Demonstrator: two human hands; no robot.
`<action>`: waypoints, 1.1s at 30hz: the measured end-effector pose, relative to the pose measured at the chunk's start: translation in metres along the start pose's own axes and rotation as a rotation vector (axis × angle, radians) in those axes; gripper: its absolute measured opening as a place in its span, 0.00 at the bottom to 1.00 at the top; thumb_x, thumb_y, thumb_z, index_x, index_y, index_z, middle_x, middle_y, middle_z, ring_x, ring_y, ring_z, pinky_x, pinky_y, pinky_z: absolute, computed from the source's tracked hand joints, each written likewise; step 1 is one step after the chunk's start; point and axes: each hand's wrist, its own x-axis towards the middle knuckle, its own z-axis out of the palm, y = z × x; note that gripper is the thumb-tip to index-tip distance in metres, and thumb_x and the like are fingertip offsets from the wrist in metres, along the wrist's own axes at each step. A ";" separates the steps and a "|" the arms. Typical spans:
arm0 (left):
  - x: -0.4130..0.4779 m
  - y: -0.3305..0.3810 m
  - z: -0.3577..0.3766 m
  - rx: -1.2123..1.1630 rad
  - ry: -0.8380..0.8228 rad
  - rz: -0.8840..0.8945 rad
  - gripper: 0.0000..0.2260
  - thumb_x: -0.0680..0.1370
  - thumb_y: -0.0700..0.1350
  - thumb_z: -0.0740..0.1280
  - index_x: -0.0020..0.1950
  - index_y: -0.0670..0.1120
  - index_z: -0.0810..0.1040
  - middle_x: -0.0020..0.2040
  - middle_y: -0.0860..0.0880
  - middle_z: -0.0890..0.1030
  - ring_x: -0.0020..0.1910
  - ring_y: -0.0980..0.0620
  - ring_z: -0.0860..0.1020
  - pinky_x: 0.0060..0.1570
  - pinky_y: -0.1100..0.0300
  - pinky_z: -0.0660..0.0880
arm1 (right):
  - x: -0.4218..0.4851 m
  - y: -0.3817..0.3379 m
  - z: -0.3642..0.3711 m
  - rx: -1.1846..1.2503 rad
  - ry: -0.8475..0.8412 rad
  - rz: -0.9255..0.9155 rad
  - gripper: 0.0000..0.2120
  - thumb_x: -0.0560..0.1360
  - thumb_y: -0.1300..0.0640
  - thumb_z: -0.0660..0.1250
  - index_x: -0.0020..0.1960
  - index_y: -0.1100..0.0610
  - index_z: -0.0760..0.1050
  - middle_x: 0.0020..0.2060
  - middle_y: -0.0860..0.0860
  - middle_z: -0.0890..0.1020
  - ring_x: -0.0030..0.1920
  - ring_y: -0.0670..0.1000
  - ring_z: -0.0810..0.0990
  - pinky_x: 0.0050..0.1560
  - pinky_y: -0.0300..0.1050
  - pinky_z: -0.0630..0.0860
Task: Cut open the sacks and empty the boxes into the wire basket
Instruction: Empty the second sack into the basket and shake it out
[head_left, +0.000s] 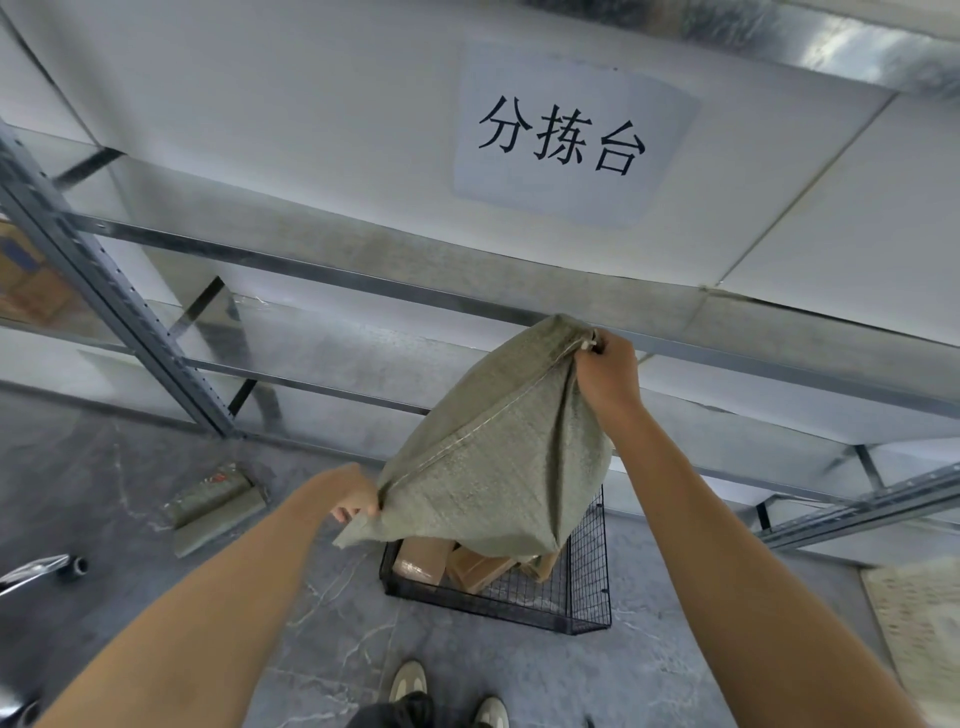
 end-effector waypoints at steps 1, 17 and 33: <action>0.001 -0.002 -0.002 -0.004 0.089 0.029 0.16 0.76 0.36 0.65 0.63 0.33 0.74 0.59 0.39 0.79 0.58 0.43 0.79 0.53 0.57 0.77 | 0.000 0.002 -0.003 0.003 0.009 0.007 0.13 0.71 0.70 0.53 0.34 0.58 0.69 0.28 0.50 0.68 0.30 0.49 0.64 0.32 0.43 0.58; -0.066 0.119 -0.080 0.060 0.917 0.403 0.09 0.76 0.39 0.58 0.55 0.42 0.72 0.44 0.43 0.77 0.42 0.40 0.75 0.42 0.54 0.69 | 0.019 0.015 -0.101 -0.085 0.236 0.023 0.15 0.73 0.71 0.52 0.35 0.55 0.66 0.30 0.49 0.70 0.37 0.54 0.71 0.31 0.41 0.65; -0.083 0.153 -0.115 -0.099 1.016 0.541 0.09 0.80 0.42 0.53 0.54 0.41 0.70 0.45 0.41 0.76 0.40 0.42 0.74 0.38 0.52 0.69 | 0.027 0.045 -0.150 -0.464 0.489 -0.418 0.13 0.76 0.67 0.58 0.58 0.60 0.74 0.51 0.56 0.80 0.43 0.59 0.79 0.39 0.46 0.72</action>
